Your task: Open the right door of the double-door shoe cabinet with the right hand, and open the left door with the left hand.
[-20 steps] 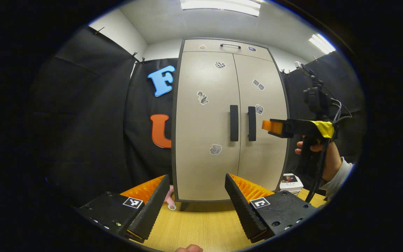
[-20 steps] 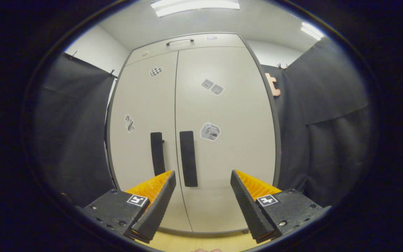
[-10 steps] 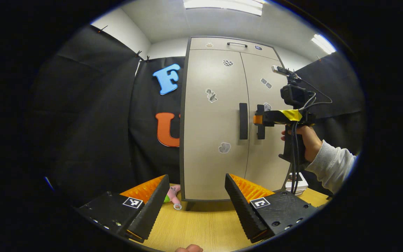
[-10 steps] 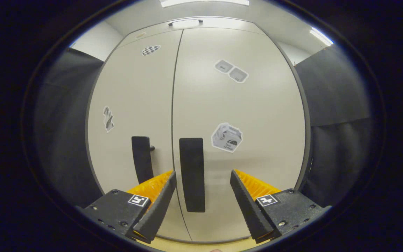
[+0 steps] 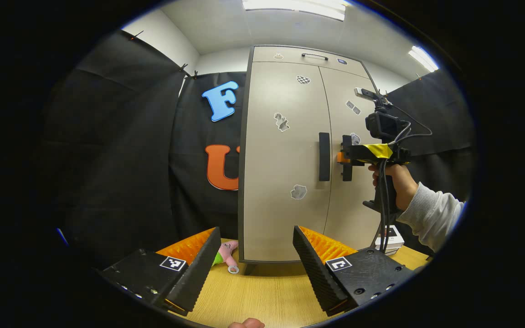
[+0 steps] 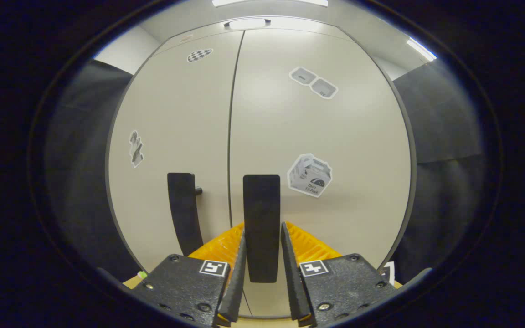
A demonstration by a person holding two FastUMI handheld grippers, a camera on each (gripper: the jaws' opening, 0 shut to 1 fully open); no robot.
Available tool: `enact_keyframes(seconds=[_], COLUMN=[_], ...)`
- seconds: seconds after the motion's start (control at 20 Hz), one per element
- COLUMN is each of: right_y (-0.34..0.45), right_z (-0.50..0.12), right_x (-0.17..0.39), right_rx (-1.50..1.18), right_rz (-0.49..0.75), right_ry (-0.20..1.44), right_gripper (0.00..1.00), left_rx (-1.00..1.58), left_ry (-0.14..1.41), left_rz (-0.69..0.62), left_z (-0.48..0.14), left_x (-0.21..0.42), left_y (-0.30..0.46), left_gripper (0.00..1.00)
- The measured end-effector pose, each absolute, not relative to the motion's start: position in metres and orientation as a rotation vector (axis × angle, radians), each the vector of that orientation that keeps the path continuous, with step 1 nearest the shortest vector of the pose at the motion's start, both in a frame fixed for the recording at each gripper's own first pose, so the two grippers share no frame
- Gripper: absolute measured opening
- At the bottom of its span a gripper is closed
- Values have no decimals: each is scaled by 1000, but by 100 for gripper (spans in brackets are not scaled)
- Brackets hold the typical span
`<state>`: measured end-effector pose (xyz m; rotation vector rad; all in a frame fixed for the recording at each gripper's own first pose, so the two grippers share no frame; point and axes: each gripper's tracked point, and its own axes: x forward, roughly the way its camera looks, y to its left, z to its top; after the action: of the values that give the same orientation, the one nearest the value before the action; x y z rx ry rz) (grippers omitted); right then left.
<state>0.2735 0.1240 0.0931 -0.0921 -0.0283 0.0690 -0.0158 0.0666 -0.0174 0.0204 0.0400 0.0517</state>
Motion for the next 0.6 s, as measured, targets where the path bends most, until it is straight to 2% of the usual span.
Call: enact_keyframes(seconds=[0.05, 0.1, 0.2, 0.25, 0.35, 0.6], right_y=[124, 124, 124, 124, 124, 124], right_z=[93, 93, 93, 94, 93, 93], right_x=[274, 274, 273, 274, 273, 267], right_rx=[-95, -96, -82, -79, -81, -82], right_rz=[66, 64, 76, 84, 82, 91], right_ry=[-28, -29, -29, -28, -26, -12], right_gripper=[36, 37, 29, 20, 14, 12], left_rx=[19, 19, 17, 15, 13, 16], left_ry=[40, 39, 34, 34, 37, 38], left_rz=[50, 48, 44, 40, 37, 38], left_z=[-18, -17, -17, -17, -18, -16], left_x=[-15, -14, -13, -13, -10, -10], left_y=[67, 66, 65, 64, 63, 64], left_gripper=[95, 95, 95, 95, 95, 95])
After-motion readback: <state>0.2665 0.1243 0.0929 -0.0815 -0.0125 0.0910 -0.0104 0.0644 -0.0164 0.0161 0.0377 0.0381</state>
